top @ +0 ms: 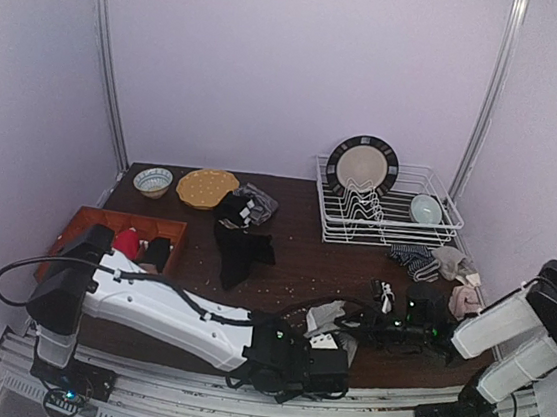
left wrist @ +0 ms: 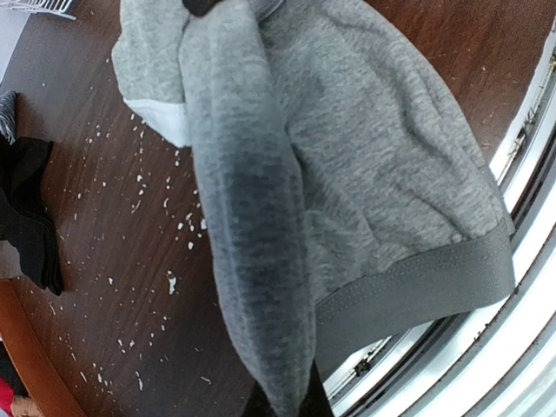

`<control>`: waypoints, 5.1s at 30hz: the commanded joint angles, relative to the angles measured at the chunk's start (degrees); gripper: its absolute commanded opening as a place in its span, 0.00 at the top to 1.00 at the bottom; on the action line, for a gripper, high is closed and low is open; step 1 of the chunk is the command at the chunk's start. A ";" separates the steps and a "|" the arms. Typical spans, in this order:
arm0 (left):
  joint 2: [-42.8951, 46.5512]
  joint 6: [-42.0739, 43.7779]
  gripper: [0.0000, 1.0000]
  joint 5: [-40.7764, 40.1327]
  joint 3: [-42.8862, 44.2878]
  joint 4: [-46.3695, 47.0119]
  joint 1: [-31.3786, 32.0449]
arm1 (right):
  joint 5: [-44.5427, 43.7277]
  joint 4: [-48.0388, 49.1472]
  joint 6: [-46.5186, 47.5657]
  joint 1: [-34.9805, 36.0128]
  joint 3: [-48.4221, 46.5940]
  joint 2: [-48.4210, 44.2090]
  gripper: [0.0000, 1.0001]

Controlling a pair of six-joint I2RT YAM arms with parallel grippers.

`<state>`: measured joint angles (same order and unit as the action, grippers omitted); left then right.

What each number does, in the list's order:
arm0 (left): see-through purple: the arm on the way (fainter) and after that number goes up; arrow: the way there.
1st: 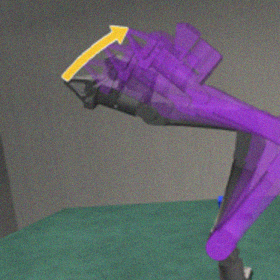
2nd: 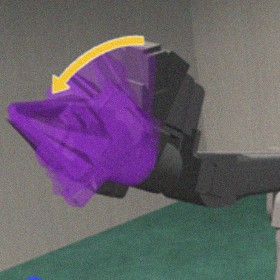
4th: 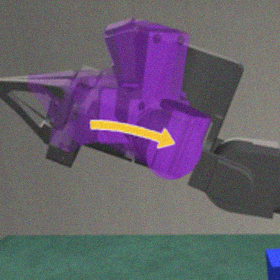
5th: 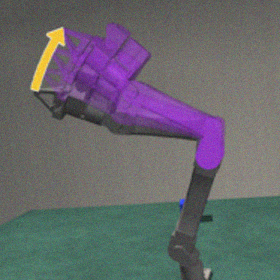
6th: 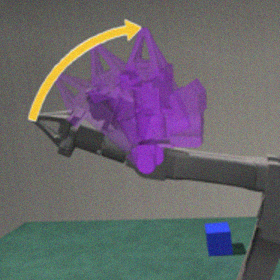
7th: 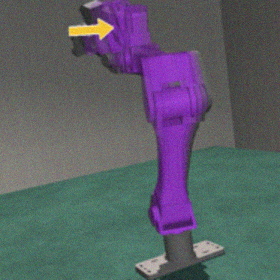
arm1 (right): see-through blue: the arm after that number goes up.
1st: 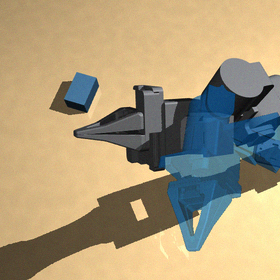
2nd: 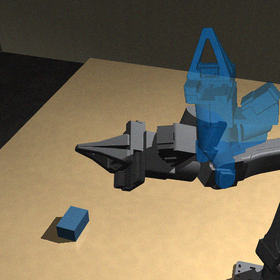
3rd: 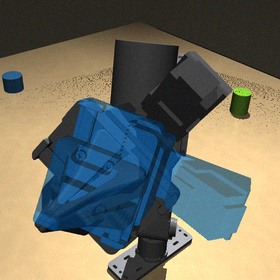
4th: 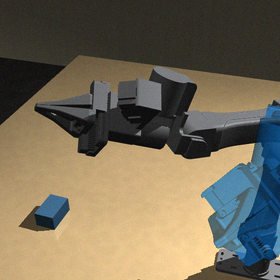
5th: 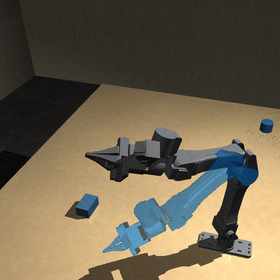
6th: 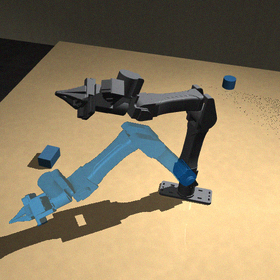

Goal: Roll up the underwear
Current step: Fold the underwear at the center of the board, then smooth out the underwear at the center of the board.

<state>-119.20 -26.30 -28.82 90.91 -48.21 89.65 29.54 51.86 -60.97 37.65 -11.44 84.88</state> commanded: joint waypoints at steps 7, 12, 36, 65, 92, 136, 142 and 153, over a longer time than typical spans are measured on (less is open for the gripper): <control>-2.51 1.42 1.00 -1.41 3.77 -2.07 0.40 | -11.54 -40.67 7.02 -0.43 -1.33 -21.78 1.00; -2.53 1.73 1.00 -0.91 4.16 -2.12 0.49 | -14.34 -46.46 4.84 -0.47 0.52 -24.78 1.00; -8.21 14.50 0.64 12.28 14.34 -0.38 3.78 | -22.14 -47.34 2.81 -0.47 1.11 -17.78 1.00; 6.10 8.18 0.56 17.70 -5.07 22.30 -9.32 | -19.44 -75.26 13.83 -0.29 -12.96 -38.91 0.69; -8.11 16.02 1.00 29.06 2.00 27.46 -5.01 | -24.46 -60.75 13.46 -10.40 -21.05 -13.80 0.73; -8.36 10.32 1.00 41.88 2.89 37.19 -10.94 | -25.43 -78.97 5.58 3.31 -11.17 -39.77 0.50; -13.46 13.53 1.00 41.03 9.17 32.91 -9.50 | -25.97 -77.13 2.69 3.31 -8.99 -41.16 0.37; 1.50 11.60 0.50 33.07 -6.08 37.83 -8.44 | -26.30 -76.71 3.55 3.32 -9.59 -40.59 0.34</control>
<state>-128.14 -13.76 7.68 92.40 -14.44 80.62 5.04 -25.04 -57.67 40.71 -20.29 45.36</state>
